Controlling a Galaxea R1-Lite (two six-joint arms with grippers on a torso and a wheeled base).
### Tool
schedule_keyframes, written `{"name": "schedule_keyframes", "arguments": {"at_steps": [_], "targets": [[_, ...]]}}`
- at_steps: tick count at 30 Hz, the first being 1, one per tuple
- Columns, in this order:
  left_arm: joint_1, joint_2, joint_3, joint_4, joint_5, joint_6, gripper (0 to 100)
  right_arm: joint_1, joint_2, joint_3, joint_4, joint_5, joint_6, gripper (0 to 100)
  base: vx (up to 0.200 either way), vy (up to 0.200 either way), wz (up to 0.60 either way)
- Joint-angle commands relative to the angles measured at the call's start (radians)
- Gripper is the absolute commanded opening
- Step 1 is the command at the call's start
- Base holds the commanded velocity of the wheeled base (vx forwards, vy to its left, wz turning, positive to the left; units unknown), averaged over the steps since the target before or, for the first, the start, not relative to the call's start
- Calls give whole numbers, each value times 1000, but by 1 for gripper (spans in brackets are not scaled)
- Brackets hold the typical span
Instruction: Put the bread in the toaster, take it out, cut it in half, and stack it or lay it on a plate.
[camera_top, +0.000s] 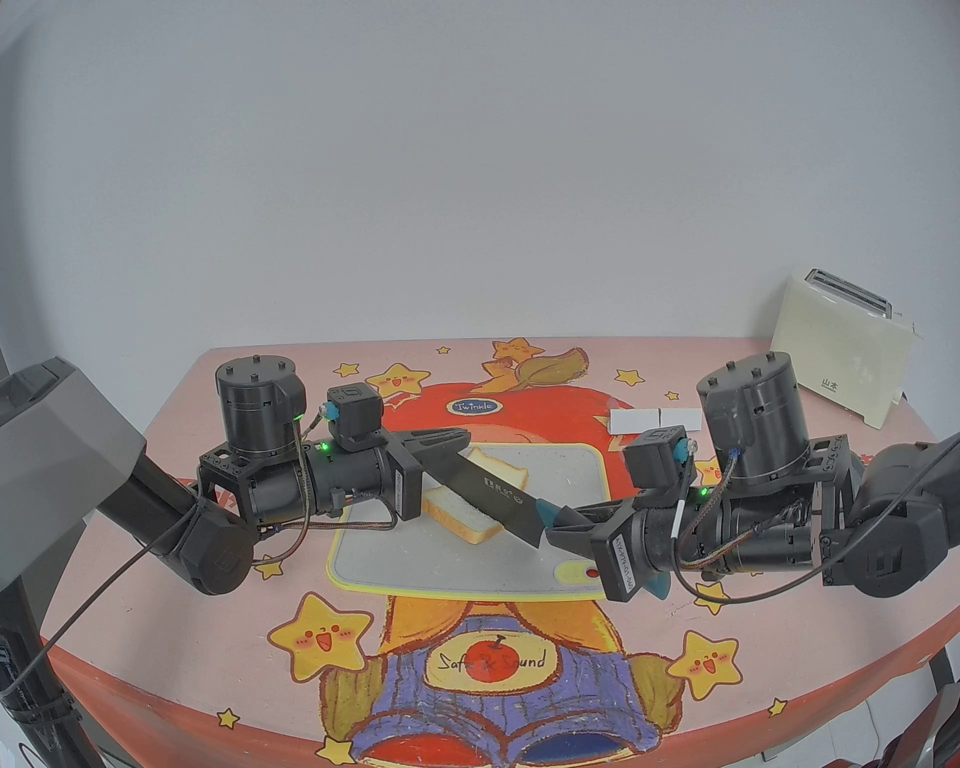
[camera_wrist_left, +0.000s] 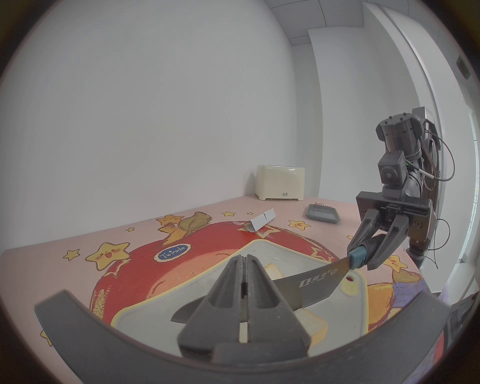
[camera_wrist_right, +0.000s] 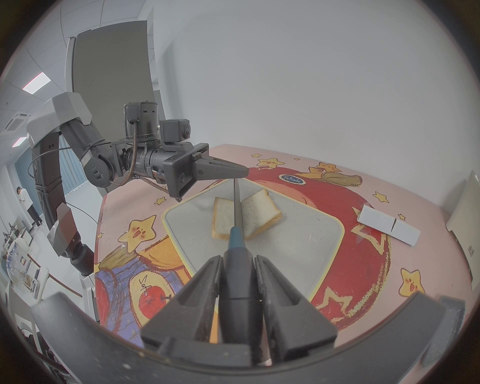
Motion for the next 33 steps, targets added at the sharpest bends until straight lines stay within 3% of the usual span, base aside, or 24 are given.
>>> {"name": "schedule_keyframes", "arguments": {"at_steps": [1, 33], "targets": [[3, 8, 6, -1, 0, 0, 0, -1, -1, -8, 1, 0, 0, 0, 0, 0, 0], [8, 6, 3, 4, 0, -1, 0, 0, -1, -14, 1, 2, 0, 0, 0, 0, 0]]}}
